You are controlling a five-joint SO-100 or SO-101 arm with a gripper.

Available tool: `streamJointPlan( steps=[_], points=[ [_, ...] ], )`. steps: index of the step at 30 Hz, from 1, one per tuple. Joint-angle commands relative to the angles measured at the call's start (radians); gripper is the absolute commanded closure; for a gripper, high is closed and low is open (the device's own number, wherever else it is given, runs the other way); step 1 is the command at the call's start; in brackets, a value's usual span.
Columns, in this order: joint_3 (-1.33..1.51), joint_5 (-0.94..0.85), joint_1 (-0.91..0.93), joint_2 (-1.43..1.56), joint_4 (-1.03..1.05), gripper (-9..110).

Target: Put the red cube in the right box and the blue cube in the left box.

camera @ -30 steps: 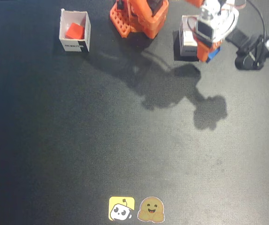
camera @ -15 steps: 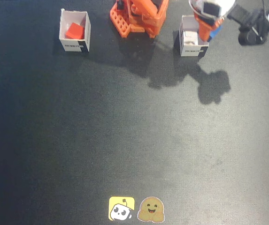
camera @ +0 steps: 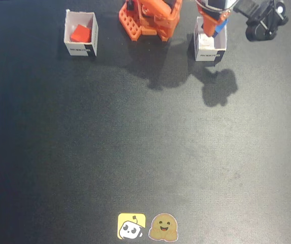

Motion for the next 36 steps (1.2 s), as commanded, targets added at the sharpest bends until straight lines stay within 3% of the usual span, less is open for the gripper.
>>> streamJointPlan(
  steps=[1,9,21,30,36],
  points=[
    [0.005,-0.008,0.003,0.026,-0.002,92],
    [0.012,-0.043,0.026,0.026,-0.029,92],
    [0.005,-0.06,0.018,0.052,-0.061,80],
    [-0.003,-0.067,0.077,0.025,-0.048,99],
    [-0.046,-0.066,0.15,-0.023,-0.063,101]
  ],
)
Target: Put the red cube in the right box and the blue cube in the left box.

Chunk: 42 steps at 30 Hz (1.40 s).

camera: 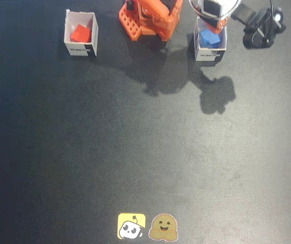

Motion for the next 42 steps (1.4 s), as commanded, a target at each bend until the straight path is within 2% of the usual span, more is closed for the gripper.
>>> streamJointPlan(
  steps=[1,7,17,23,26,33,42],
  points=[
    [-0.08,0.011,0.063,-0.008,-0.014,101],
    [-0.13,-0.061,0.279,-0.023,-0.035,101],
    [-0.13,-0.296,0.807,0.008,-0.103,101],
    [-0.118,-0.385,1.029,0.026,-0.147,101],
    [-0.094,-0.403,1.086,0.072,-0.173,101],
    [0.055,-0.35,1.091,0.249,-0.238,101],
    [0.282,-0.357,1.095,0.348,-0.453,101]
  ],
)
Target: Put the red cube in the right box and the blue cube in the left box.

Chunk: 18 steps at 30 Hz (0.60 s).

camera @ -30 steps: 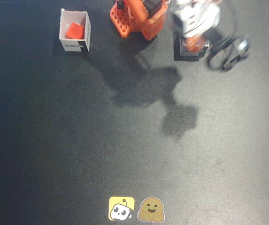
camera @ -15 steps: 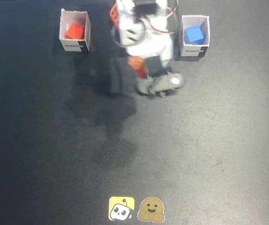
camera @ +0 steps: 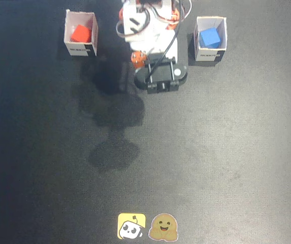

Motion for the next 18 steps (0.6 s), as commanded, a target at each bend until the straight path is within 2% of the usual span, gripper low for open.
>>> streamJointPlan(
  steps=[1,5,9,18],
  points=[
    [0.051,0.006,0.005,0.035,-0.078,101],
    [0.129,0.0,0.006,0.107,-0.097,101],
    [0.276,0.0,0.008,0.379,-0.035,101],
    [0.31,0.021,0.043,0.394,0.077,101]
  ],
)
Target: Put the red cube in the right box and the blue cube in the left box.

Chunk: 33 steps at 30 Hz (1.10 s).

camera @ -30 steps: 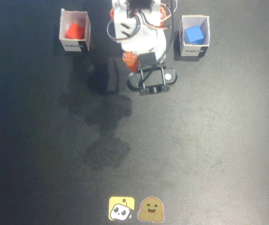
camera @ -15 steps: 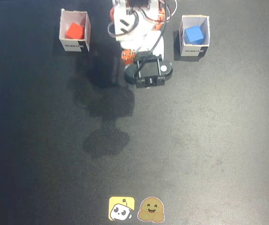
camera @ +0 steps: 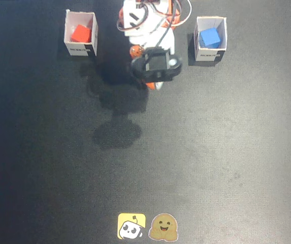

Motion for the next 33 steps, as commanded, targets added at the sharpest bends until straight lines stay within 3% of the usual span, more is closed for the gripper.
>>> streamJointPlan(
  steps=[1,14,21,33],
  points=[
    [-0.005,-0.003,0.008,0.011,0.051,101],
    [-0.003,-0.026,0.029,0.011,0.048,101],
    [-0.003,0.08,0.041,0.011,0.054,101],
    [-0.003,0.084,0.041,0.011,0.054,101]
  ],
)
